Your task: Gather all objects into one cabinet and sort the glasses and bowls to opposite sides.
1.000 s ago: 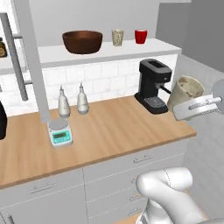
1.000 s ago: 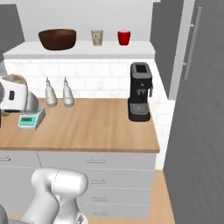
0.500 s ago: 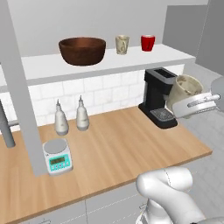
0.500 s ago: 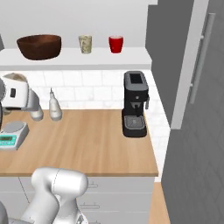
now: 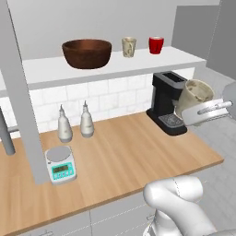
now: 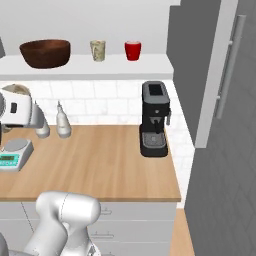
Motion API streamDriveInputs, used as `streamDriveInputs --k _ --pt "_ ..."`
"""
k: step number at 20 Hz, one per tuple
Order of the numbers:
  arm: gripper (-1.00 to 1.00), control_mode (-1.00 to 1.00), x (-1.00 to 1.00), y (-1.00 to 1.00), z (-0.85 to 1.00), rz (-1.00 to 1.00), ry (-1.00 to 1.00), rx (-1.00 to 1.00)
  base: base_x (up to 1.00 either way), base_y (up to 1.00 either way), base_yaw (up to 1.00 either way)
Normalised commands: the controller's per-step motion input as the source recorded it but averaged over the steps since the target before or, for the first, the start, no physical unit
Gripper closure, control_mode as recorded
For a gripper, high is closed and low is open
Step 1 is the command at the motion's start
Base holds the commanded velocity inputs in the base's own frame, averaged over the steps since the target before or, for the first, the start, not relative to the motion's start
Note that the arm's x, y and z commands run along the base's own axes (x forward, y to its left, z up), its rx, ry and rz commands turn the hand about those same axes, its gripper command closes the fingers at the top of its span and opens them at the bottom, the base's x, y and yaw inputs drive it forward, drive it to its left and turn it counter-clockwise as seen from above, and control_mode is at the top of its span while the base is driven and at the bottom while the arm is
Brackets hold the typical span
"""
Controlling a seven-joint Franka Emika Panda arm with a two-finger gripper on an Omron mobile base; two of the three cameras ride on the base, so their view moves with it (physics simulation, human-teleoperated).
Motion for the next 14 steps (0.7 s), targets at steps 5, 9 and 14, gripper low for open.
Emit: streamDriveInputs --k 5,9,14 --pt "1.0 1.0 0.0 0.0 0.0 0.0 0.0 0.0 0.68 -0.19 -0.04" --pt "1.0 1.0 0.0 0.0 0.0 0.0 0.0 0.0 0.52 -0.13 -0.05" --pt "1.0 -1.0 0.57 -0.62 0.31 -0.32 -0.01 -0.17 0.0 0.0 0.0"
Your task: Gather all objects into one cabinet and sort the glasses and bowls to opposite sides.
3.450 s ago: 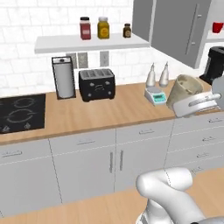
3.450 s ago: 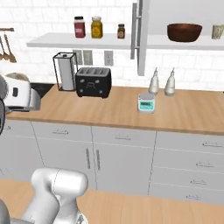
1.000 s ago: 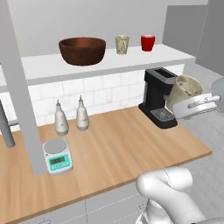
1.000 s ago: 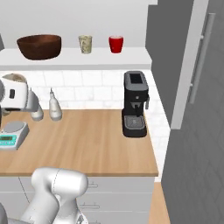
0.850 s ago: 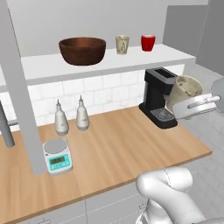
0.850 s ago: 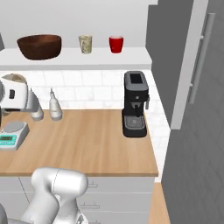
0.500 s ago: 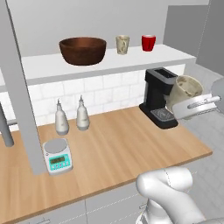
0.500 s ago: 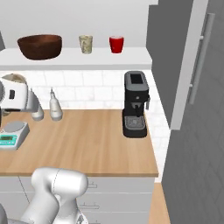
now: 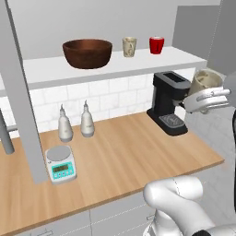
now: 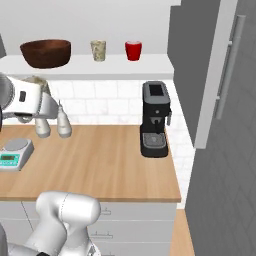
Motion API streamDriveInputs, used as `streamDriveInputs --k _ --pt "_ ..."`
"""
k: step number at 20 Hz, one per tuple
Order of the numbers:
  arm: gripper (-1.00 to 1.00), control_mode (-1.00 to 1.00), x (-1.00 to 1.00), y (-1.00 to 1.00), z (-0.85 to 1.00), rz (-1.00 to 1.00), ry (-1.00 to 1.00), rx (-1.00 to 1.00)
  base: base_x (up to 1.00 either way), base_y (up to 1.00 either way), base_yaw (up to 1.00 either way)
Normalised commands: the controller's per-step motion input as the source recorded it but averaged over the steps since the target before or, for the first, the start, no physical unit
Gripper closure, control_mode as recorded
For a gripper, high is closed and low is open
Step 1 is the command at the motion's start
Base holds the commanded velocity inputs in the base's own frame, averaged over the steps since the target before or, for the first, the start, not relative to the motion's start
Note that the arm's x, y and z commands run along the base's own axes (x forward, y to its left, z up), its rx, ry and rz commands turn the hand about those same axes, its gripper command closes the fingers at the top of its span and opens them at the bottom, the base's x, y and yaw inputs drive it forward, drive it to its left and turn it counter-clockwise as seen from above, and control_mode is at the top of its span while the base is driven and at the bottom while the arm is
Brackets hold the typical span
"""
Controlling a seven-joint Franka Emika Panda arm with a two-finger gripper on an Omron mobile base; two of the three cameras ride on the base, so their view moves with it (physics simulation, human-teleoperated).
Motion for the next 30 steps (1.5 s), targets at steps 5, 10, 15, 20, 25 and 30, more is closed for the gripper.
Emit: streamDriveInputs --k 5,10,15,20,25,30 --pt "1.0 -1.0 1.0 -0.35 0.0 -0.24 0.0 -0.11 0.0 0.0 0.0" --pt "1.0 -1.0 0.68 -0.73 -0.07 -0.11 0.0 -0.14 0.0 0.0 0.0" --pt "1.0 -1.0 0.95 -0.47 -0.02 -0.03 0.0 -0.06 0.0 0.0 0.0" --pt "1.0 -1.0 0.7 -0.06 0.0 0.0 0.0 0.0 0.0 0.0 0.0" --pt "1.0 -1.0 0.4 0.0 0.0 0.0 0.0 0.0 0.0 0.0 0.0" --pt "1.0 -1.0 0.31 -0.05 0.33 0.0 -0.01 0.0 0.0 0.0 0.0"
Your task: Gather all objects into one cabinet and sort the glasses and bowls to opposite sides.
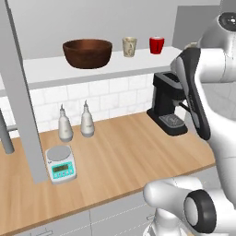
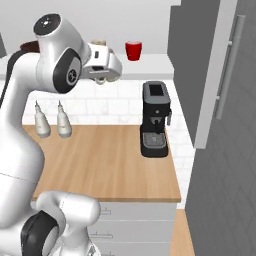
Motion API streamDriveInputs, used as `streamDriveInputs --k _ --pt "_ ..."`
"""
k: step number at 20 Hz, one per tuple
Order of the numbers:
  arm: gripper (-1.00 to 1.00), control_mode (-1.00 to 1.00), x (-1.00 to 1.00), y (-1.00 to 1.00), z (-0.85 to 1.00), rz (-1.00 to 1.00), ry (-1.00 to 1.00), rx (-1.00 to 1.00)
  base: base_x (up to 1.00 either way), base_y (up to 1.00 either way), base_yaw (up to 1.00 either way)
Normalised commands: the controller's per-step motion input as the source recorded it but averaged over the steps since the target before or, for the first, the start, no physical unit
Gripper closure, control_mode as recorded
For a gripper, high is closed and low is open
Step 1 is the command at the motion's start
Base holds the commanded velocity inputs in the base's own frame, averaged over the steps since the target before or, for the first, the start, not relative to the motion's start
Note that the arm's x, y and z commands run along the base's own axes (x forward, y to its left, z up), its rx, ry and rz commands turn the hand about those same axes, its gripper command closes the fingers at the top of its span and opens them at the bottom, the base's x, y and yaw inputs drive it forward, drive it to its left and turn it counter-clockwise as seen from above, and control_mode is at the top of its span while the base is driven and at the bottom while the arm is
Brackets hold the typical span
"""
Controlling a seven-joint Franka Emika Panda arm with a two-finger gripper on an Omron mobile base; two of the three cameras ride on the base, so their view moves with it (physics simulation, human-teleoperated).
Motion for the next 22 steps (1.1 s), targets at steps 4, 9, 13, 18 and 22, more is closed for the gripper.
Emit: streamDriveInputs --k 4,9,13,18,22 --pt "1.0 -1.0 0.31 0.03 0.07 0.0 0.0 0.0 0.0 0.0 0.0" --pt "1.0 -1.0 0.33 0.17 0.0 0.0 0.02 0.0 0.0 0.0 0.0" --pt "1.0 -1.0 0.21 0.26 0.0 0.0 0.0 0.0 0.0 0.0 0.0" --pt "1.0 -1.0 0.11 0.21 0.0 0.0 0.0 0.0 0.0 0.0 0.0" --pt "1.0 -1.0 -0.04 0.03 -0.05 0.0 0.0 0.0 0.0 0.0 0.0"
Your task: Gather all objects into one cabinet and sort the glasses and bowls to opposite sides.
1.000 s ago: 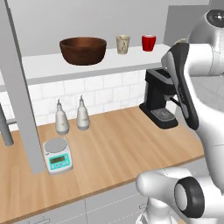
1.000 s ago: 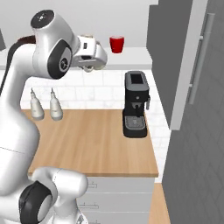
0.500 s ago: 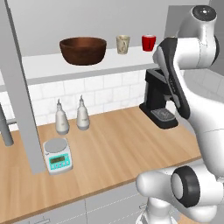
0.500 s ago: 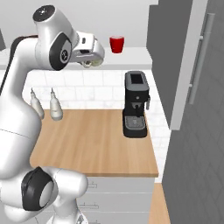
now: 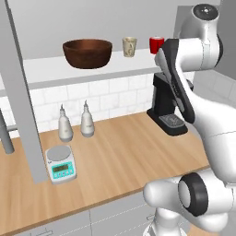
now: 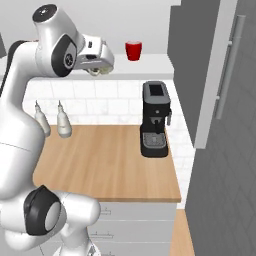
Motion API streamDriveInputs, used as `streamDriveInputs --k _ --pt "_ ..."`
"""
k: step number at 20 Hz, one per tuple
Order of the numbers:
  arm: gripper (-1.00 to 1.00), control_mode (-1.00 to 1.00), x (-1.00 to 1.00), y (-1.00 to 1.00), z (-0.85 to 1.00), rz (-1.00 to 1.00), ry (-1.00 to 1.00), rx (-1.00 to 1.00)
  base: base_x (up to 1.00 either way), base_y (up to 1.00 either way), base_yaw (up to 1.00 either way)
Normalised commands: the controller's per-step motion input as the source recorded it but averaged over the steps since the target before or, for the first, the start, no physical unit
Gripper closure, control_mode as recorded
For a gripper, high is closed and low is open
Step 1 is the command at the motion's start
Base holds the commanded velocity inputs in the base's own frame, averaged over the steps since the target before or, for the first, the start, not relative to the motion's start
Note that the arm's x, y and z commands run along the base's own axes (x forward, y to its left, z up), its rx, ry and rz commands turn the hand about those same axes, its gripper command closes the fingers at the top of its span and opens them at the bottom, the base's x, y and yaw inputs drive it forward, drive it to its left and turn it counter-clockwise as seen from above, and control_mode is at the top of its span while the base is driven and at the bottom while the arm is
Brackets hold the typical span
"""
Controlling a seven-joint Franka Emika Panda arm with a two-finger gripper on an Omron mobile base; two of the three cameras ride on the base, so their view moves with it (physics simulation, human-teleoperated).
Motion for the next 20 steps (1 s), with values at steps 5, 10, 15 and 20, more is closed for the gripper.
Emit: streamDriveInputs --k 5,10,15,20 --pt "1.0 -1.0 -0.08 -0.06 -0.36 0.01 -0.01 0.05 0.0 0.0 0.0" --pt "1.0 -1.0 0.19 -0.01 -0.61 0.07 0.03 0.15 0.0 0.0 0.0" --pt "1.0 -1.0 0.12 0.0 0.01 0.02 -0.05 0.02 0.0 0.0 0.0" --pt "1.0 -1.0 0.3 0.0 0.54 0.0 -0.06 0.02 0.0 0.0 0.0"
